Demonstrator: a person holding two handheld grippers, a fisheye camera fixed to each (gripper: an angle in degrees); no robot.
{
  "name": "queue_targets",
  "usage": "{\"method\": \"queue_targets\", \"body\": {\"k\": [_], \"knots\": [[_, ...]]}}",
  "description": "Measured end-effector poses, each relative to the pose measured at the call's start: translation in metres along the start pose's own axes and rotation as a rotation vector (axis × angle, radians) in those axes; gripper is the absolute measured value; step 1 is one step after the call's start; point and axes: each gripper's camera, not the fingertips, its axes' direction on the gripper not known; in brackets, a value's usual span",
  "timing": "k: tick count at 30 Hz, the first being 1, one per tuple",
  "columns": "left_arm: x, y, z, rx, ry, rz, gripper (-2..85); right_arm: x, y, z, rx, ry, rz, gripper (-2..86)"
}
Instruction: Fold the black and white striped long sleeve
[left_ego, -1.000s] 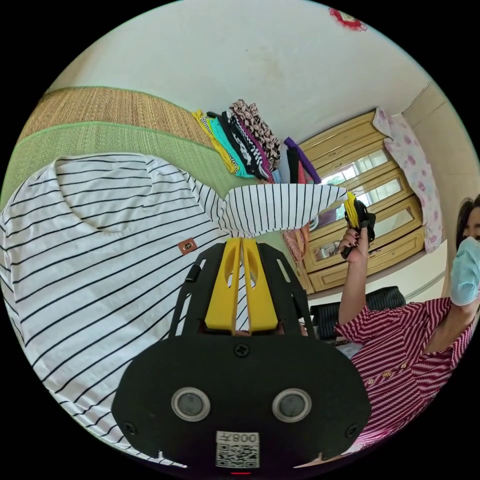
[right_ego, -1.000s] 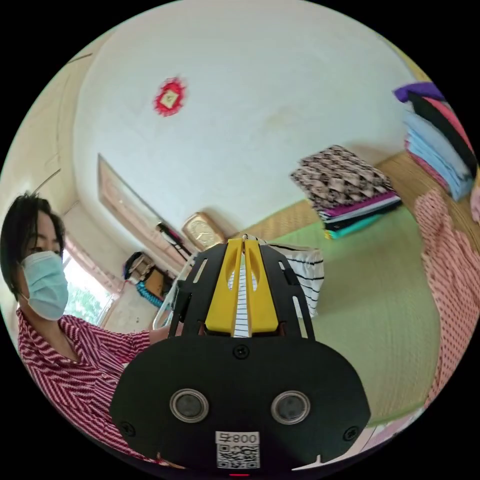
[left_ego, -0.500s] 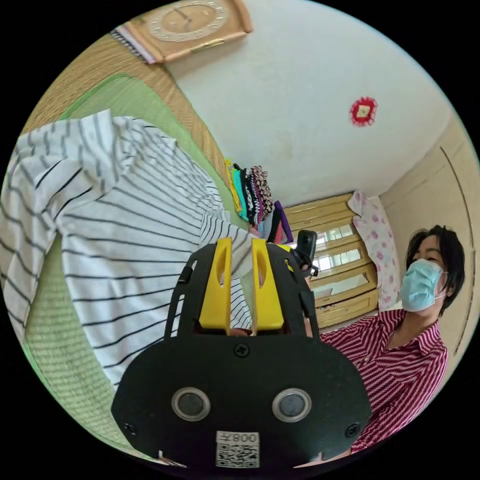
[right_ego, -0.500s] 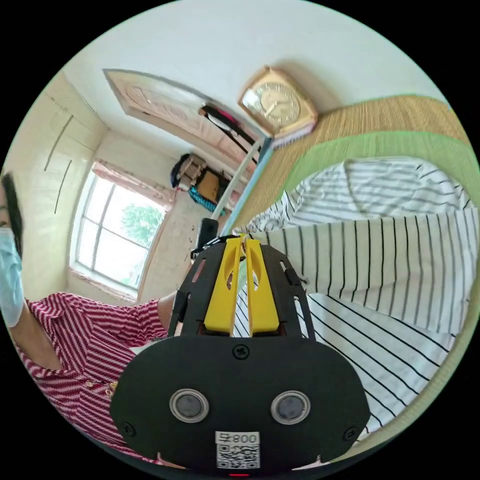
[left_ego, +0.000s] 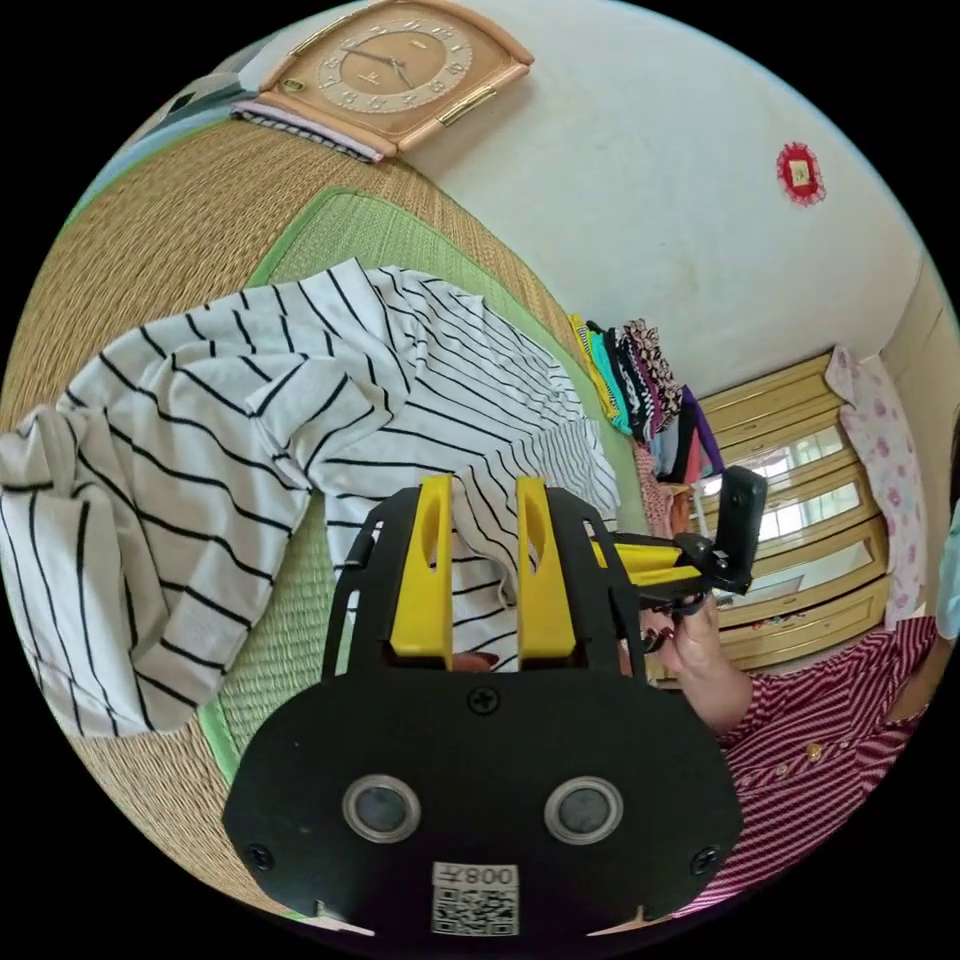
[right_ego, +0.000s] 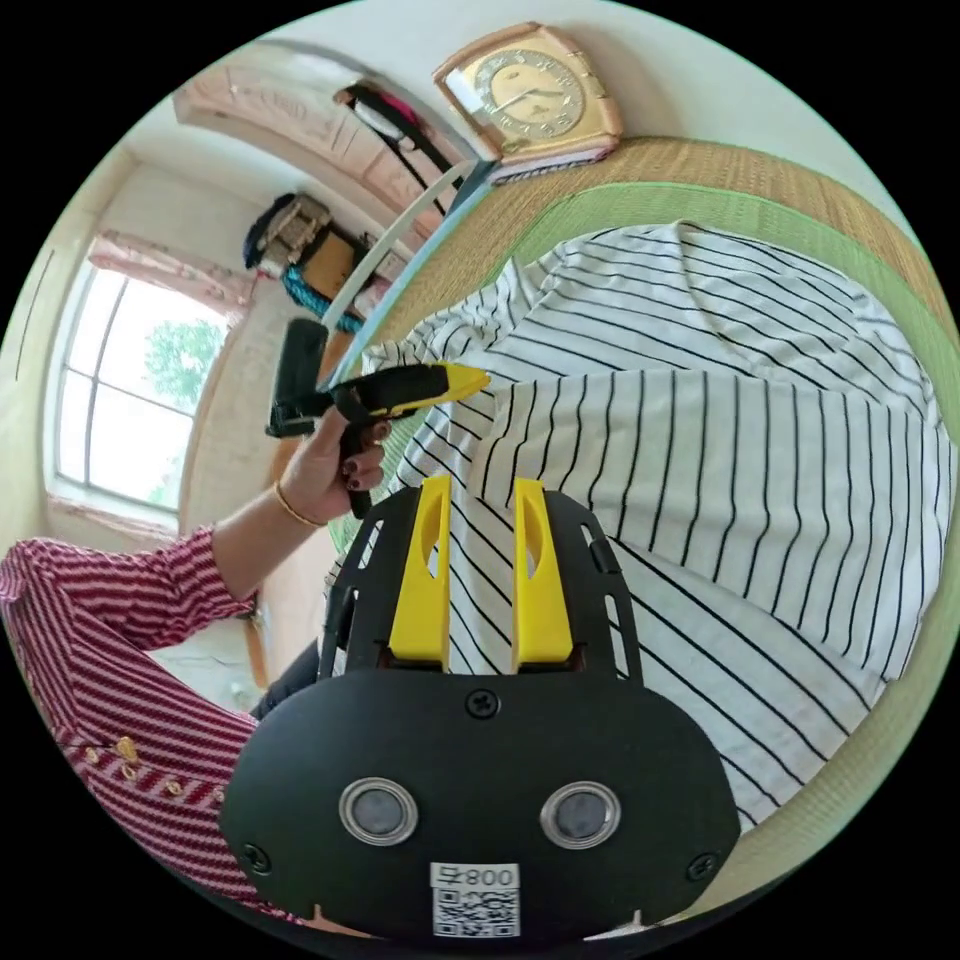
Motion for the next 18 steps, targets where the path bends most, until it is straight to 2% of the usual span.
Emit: {"method": "queue_targets", "body": {"k": [5, 7, 14, 18], "knots": [[0.024, -0.008, 0.021, -0.104, -0.213, 0.142, 5.5, -0.011, -0.003, 0.055, -0.07, 0.182, -0.048, 8.9], [0.029, -0.009, 0.023, -0.12, -0.23, 0.163, 3.8, -0.006, -0.001, 0.061, -0.067, 0.208, -0.038, 7.3], [0.041, -0.006, 0.003, -0.039, -0.131, 0.156, 1.3, 0.015, 0.003, 0.052, -0.034, 0.124, -0.016, 2.3], [0.051, -0.007, -0.021, 0.03, -0.112, 0.174, 1.1, 0.008, 0.004, 0.019, 0.059, -0.004, -0.042, 1.5]]}}
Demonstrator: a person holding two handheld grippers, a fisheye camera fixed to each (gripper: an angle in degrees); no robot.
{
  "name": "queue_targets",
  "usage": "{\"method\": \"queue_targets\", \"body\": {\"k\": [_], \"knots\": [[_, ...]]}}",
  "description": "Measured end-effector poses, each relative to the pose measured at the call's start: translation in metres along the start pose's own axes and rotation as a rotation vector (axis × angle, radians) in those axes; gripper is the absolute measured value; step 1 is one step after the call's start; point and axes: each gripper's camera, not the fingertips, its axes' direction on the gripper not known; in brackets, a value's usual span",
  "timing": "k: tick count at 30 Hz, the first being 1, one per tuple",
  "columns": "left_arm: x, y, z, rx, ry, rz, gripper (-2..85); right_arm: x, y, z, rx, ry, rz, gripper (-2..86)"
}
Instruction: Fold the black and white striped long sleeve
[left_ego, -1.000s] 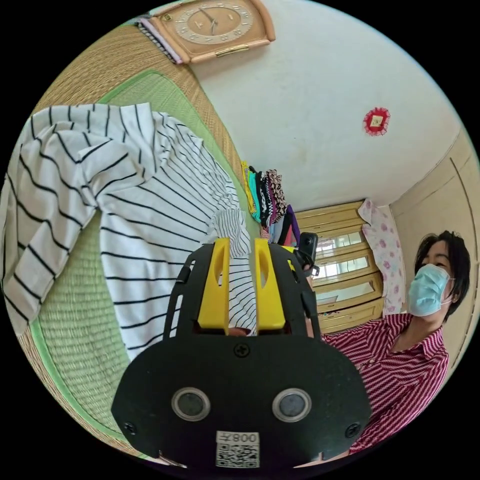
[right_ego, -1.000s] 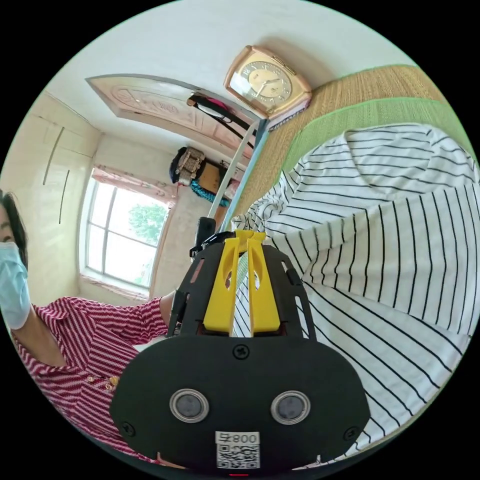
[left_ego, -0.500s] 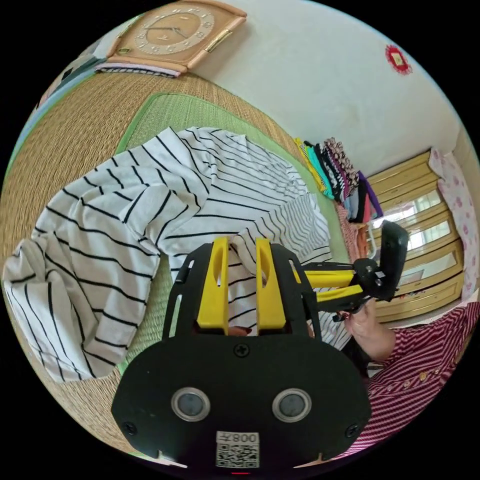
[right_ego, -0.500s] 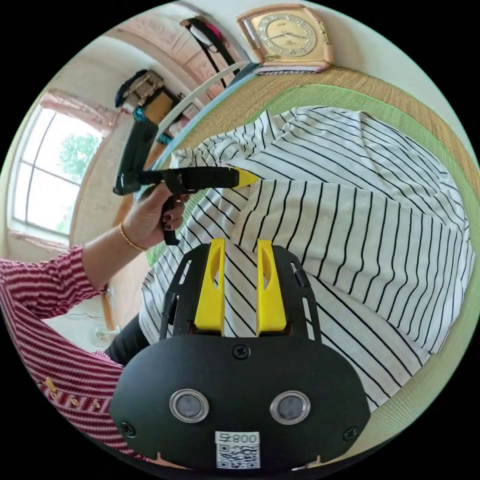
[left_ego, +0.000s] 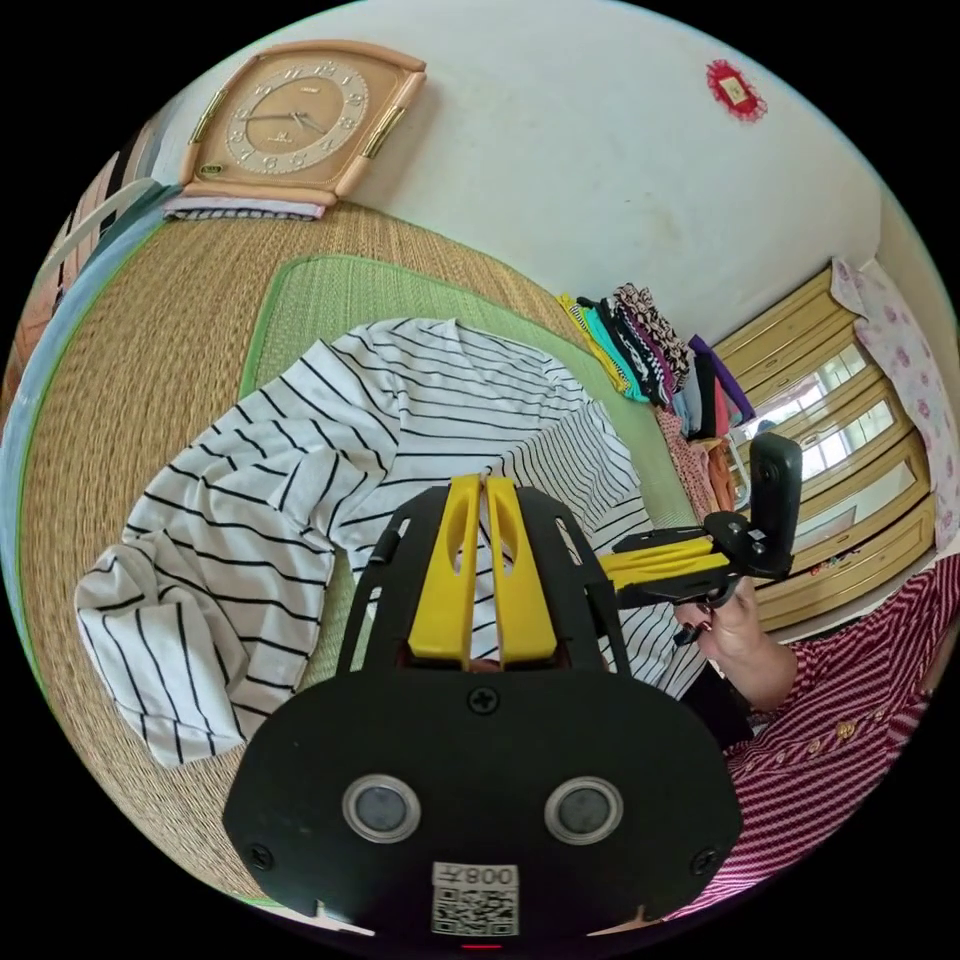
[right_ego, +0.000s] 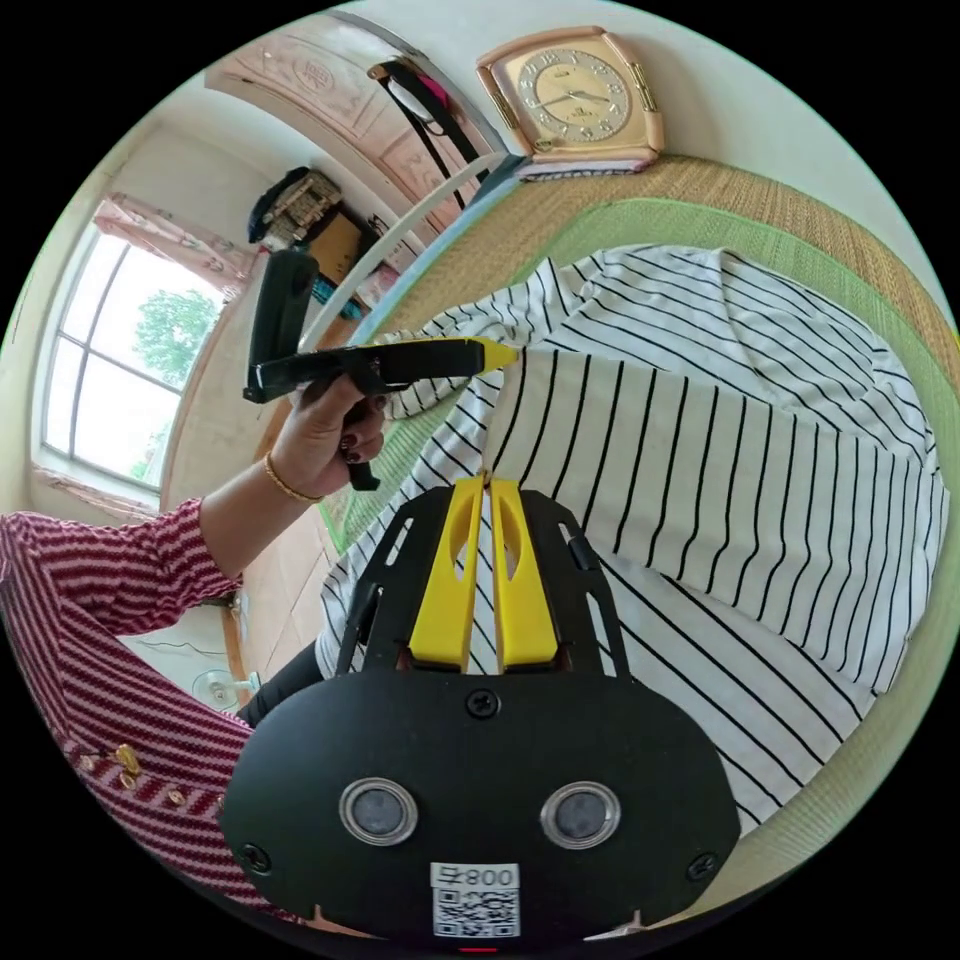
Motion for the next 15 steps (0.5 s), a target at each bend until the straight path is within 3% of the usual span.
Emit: {"method": "queue_targets", "body": {"k": [5, 10, 15], "knots": [[-0.016, 0.004, 0.001, -0.028, -0.035, -0.055, 1.7, -0.005, -0.013, 0.01, 0.001, -0.002, -0.046, 1.6], [-0.024, 0.01, 0.006, -0.03, -0.069, -0.111, 3.4, 0.042, -0.012, 0.027, -0.043, -0.17, 0.031, 2.5], [0.0, -0.001, 0.002, 0.047, -0.067, -0.055, 4.9, 0.095, 0.015, -0.033, 0.041, -0.04, 0.093, 2.7]]}}
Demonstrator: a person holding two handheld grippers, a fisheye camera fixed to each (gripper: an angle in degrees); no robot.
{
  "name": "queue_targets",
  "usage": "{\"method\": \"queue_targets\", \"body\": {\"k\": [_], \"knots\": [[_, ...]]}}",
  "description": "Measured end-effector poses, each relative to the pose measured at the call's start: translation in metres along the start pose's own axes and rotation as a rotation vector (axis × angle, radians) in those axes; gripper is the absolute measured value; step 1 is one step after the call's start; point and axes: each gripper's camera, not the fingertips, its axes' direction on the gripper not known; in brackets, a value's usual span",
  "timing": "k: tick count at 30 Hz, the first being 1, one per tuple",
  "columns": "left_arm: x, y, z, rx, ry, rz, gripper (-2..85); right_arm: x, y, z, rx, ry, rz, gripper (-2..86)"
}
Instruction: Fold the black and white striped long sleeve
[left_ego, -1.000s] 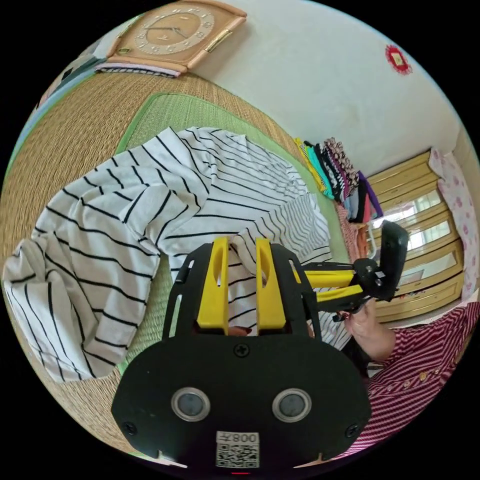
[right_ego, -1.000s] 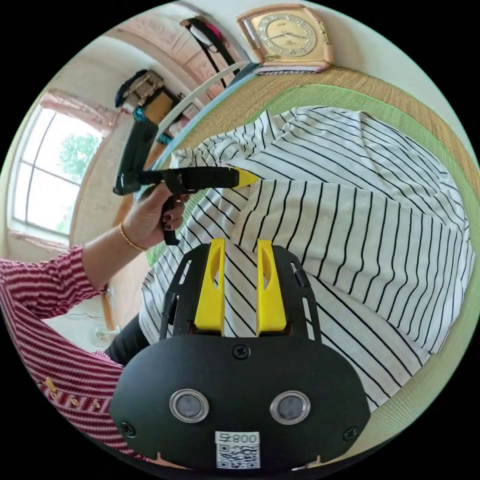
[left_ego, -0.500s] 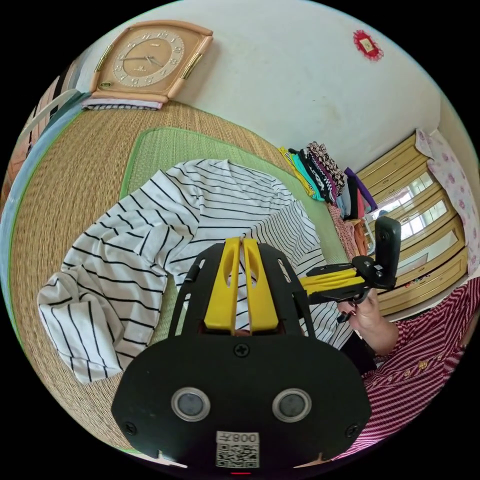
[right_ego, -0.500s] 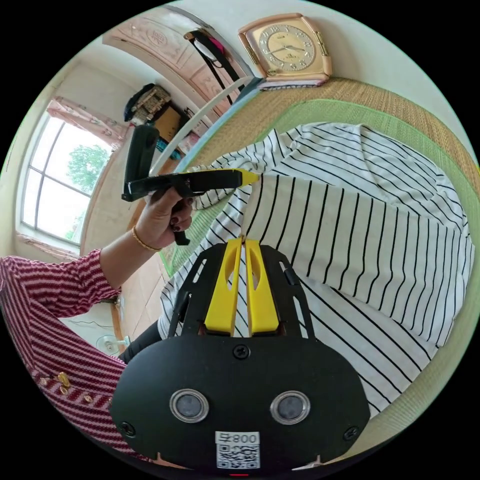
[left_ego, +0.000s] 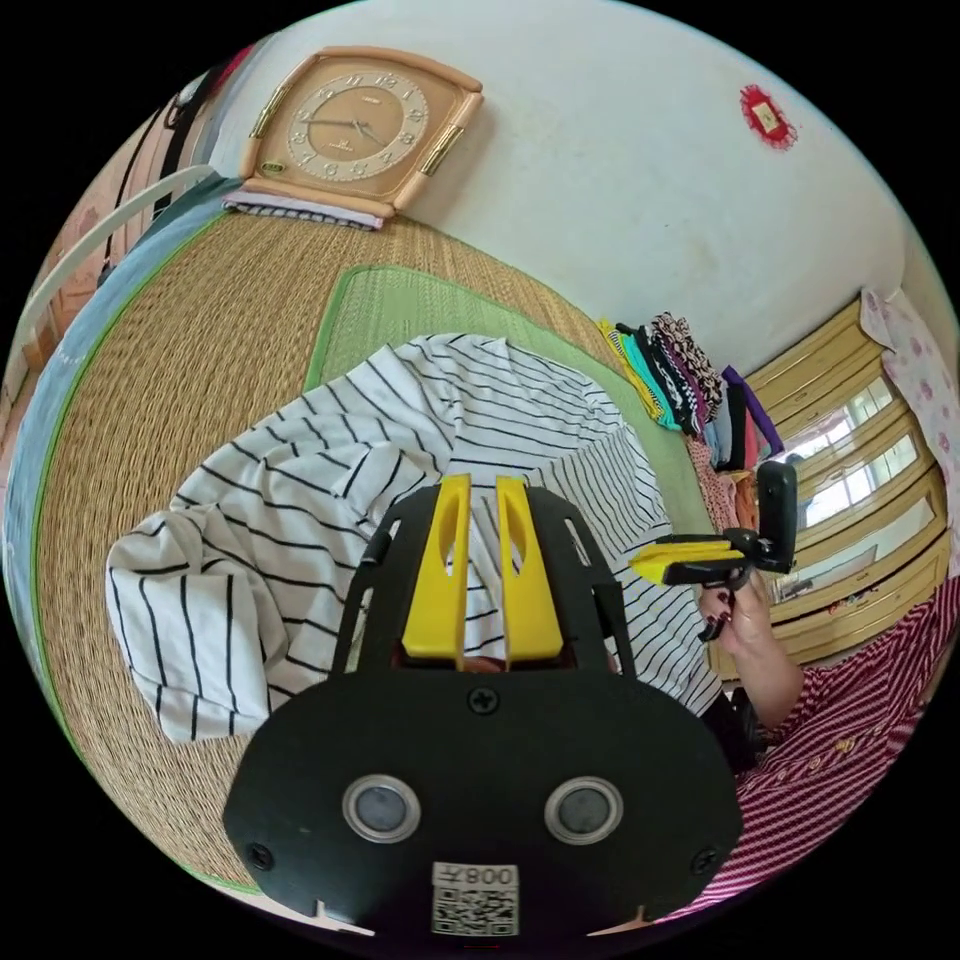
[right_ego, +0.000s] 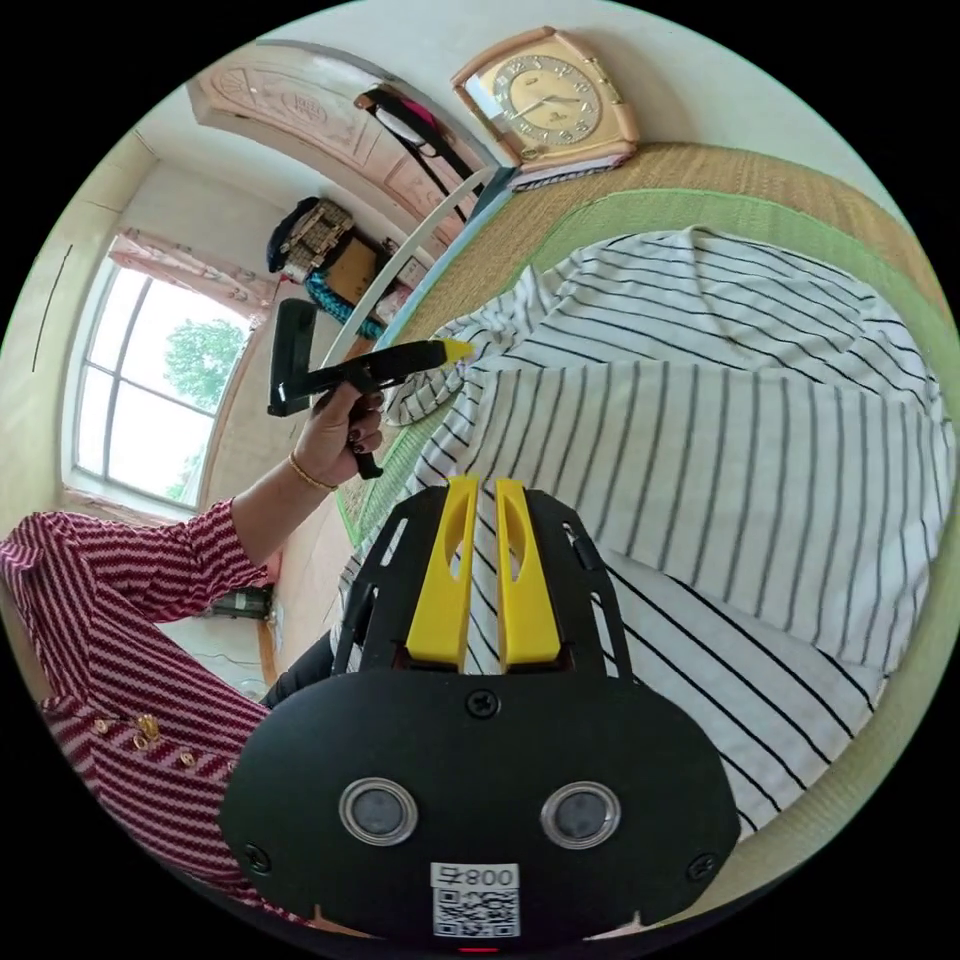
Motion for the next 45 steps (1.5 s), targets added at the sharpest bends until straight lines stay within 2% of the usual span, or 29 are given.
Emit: {"method": "queue_targets", "body": {"k": [4, 10, 15, 20, 28, 33, 35, 39, 42, 45], "knots": [[0.053, -0.033, 0.038, -0.048, 0.109, 0.163, 5.3, 0.083, 0.032, -0.084, 0.151, 0.209, 0.191, 3.6], [0.142, -0.091, 0.149, -0.209, 0.264, 0.354, 5.5, 0.143, 0.068, -0.132, 0.25, 0.352, 0.358, 7.0], [0.196, -0.127, 0.225, -0.283, 0.271, 0.429, 5.2, 0.168, 0.07, -0.126, 0.224, 0.331, 0.393, 7.8], [0.215, -0.145, 0.288, -0.38, 0.142, 0.437, 2.2, 0.18, 0.072, -0.128, 0.219, 0.266, 0.369, 2.8], [0.21, -0.153, 0.294, -0.332, 0.105, 0.414, 0.2, 0.203, 0.097, -0.152, 0.268, 0.136, 0.395, 0.4], [0.2, -0.142, 0.277, -0.269, 0.145, 0.396, 0.2, 0.183, 0.1, -0.175, 0.323, 0.168, 0.364, 0.1], [0.193, -0.137, 0.288, -0.335, 0.105, 0.395, 0.2, 0.173, 0.097, -0.177, 0.334, 0.18, 0.338, 0.1], [0.182, -0.137, 0.276, -0.295, 0.131, 0.372, 0.1, 0.164, 0.075, -0.159, 0.244, 0.203, 0.292, 0.1], [0.174, -0.13, 0.265, -0.283, 0.142, 0.381, 0.2, 0.174, 0.07, -0.135, 0.155, 0.301, 0.316, 0.1], [0.15, -0.112, 0.235, -0.242, 0.21, 0.34, 0.3, 0.181, 0.078, -0.141, 0.2, 0.235, 0.355, 0.1]]}}
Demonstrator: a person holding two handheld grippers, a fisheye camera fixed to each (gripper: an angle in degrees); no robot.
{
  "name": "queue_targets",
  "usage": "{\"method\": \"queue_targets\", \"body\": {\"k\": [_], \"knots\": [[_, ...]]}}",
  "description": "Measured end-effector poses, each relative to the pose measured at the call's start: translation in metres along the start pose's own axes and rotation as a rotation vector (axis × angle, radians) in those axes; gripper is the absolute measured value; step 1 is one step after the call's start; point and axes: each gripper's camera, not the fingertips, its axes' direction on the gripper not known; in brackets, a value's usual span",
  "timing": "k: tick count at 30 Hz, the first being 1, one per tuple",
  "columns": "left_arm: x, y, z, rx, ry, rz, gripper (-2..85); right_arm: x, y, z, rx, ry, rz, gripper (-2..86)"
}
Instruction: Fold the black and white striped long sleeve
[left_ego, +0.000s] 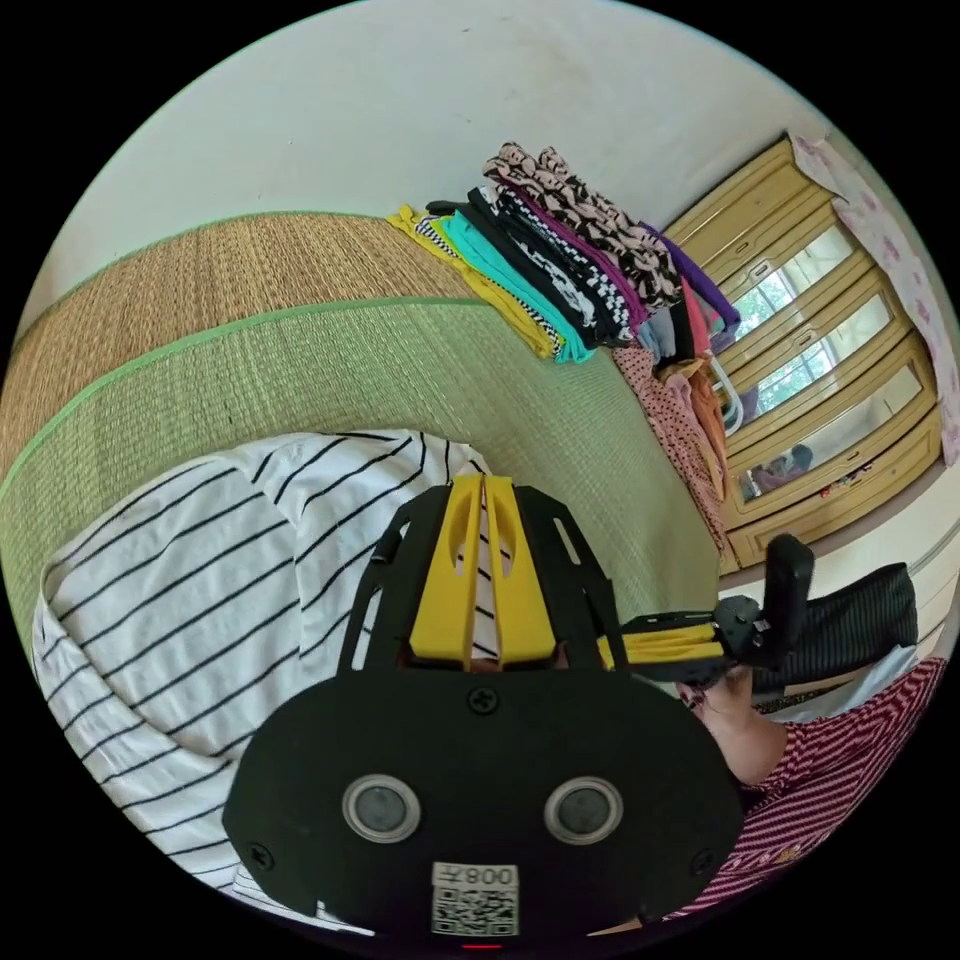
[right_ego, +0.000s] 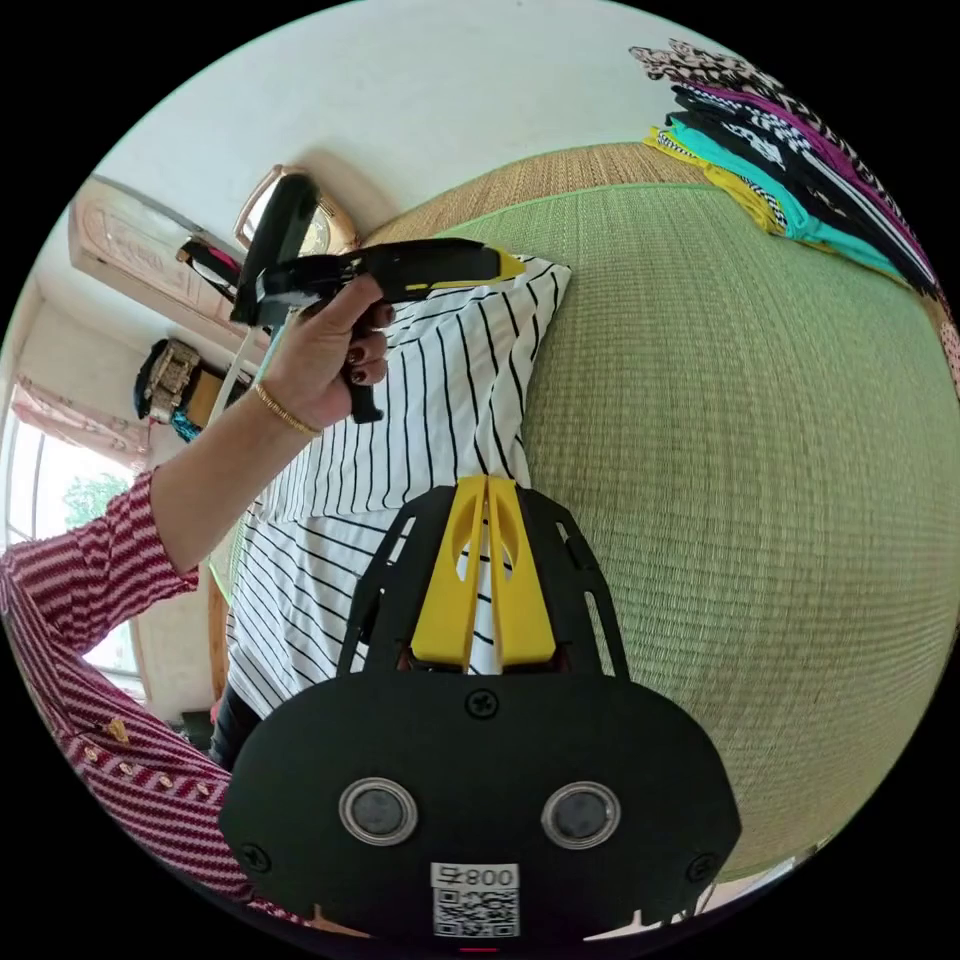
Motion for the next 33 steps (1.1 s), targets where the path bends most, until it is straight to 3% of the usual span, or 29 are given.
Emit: {"method": "queue_targets", "body": {"k": [6, 14, 19, 21, 27, 33], "knots": [[-0.036, 0.145, -0.119, 0.192, 0.007, -0.172, 2.0, -0.017, 0.003, -0.02, 0.001, 0.048, -0.022, 0.1], [-0.091, 0.423, -0.29, 0.506, -0.365, -0.79, 7.1, -0.063, 0.009, -0.018, -0.063, -0.066, -0.082, 0.1], [-0.111, 0.455, -0.316, 0.466, -0.487, -0.817, 9.4, -0.119, 0.01, 0.008, -0.165, -0.139, -0.146, 0.1], [-0.116, 0.452, -0.316, 0.45, -0.451, -0.751, 9.8, -0.138, 0.009, 0.015, -0.191, -0.158, -0.165, 0.1], [-0.137, 0.444, -0.284, 0.21, -0.513, -0.678, 6.8, -0.187, 0.011, 0.037, -0.281, -0.177, -0.229, 0.1], [-0.133, 0.494, -0.321, 0.464, -0.406, -0.731, 1.3, -0.207, 0.014, 0.048, -0.331, -0.178, -0.248, 0.1]]}}
